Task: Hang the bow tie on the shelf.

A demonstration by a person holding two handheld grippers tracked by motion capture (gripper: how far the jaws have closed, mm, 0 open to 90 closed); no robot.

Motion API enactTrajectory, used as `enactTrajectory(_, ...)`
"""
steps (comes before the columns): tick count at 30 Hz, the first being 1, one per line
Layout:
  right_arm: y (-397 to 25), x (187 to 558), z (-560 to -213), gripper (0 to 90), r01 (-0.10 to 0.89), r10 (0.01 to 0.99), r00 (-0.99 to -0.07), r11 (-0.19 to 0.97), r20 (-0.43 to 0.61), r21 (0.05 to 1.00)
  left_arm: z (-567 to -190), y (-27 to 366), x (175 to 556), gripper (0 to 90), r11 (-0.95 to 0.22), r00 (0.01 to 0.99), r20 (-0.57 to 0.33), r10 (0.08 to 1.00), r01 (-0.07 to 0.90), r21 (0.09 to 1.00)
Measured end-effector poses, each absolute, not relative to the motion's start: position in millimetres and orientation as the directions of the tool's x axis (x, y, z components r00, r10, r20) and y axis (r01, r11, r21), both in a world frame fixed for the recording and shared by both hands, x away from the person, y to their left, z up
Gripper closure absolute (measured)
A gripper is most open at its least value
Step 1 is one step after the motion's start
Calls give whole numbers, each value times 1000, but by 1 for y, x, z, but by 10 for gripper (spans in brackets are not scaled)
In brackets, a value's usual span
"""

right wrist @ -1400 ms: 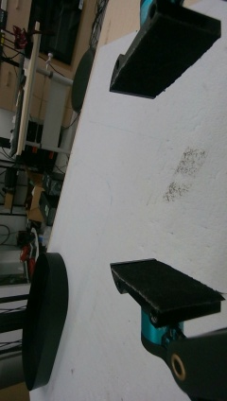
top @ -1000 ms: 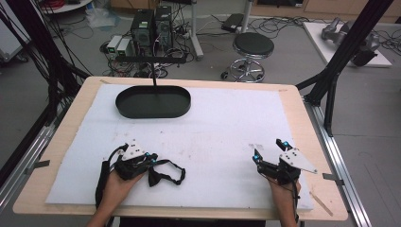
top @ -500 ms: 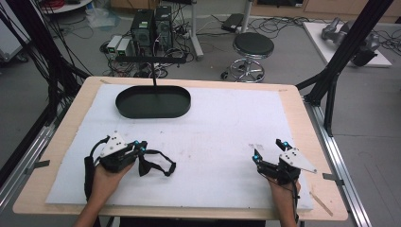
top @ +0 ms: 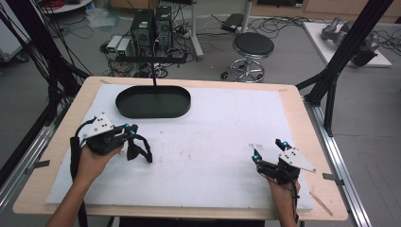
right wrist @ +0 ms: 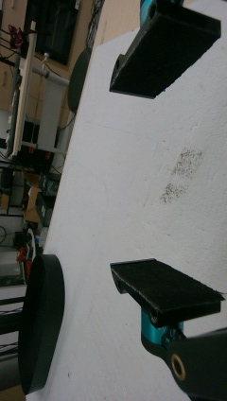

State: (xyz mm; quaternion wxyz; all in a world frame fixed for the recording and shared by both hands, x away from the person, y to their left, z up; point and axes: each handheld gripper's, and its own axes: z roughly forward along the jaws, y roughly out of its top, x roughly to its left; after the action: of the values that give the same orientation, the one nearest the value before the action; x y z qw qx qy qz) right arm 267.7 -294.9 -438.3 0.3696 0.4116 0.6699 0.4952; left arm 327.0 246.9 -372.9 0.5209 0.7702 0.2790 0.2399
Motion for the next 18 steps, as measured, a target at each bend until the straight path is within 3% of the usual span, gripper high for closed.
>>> enactTrajectory(18, -295, 269, -439, 119, 196, 918, -387, 174, -87, 965, -322, 277, 383, 862, -373, 779, 132, 613, 137, 918)
